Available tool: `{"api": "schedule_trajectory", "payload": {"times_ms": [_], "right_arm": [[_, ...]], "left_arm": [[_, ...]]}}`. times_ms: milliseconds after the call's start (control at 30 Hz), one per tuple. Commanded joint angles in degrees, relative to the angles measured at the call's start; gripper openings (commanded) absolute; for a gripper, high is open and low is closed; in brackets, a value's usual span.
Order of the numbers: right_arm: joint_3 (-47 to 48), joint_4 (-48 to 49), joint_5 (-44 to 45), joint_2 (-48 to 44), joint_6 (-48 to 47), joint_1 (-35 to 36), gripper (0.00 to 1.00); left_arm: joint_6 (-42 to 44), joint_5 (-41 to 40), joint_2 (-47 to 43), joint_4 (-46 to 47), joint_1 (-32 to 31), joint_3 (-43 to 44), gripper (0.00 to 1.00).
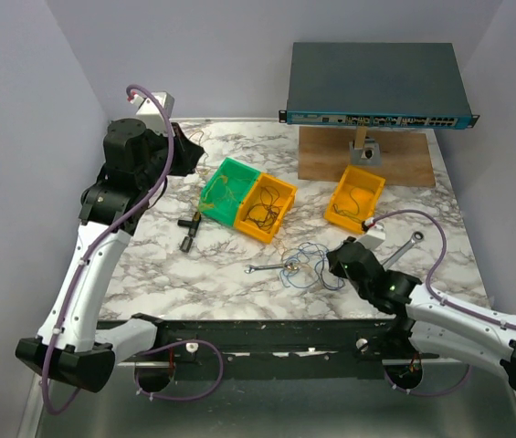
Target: Untangle the cables
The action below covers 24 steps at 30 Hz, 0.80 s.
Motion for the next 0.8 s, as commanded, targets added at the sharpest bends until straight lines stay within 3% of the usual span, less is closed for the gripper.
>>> {"api": "schedule_trajectory", "payload": {"times_ms": [0,767], "right_arm": [[1.64,-1.91,0.7,-0.67,-1.85,-0.18,0.01],[5.27,-8.32,-1.13,-7.99,-5.21,-0.18,0.01]], "left_arm": [[-0.47,0.95,2.51,1.28,0.37,-0.36,0.0],[-2.91,5.65,27.67,13.15,0.37,-6.02,0.0]]}}
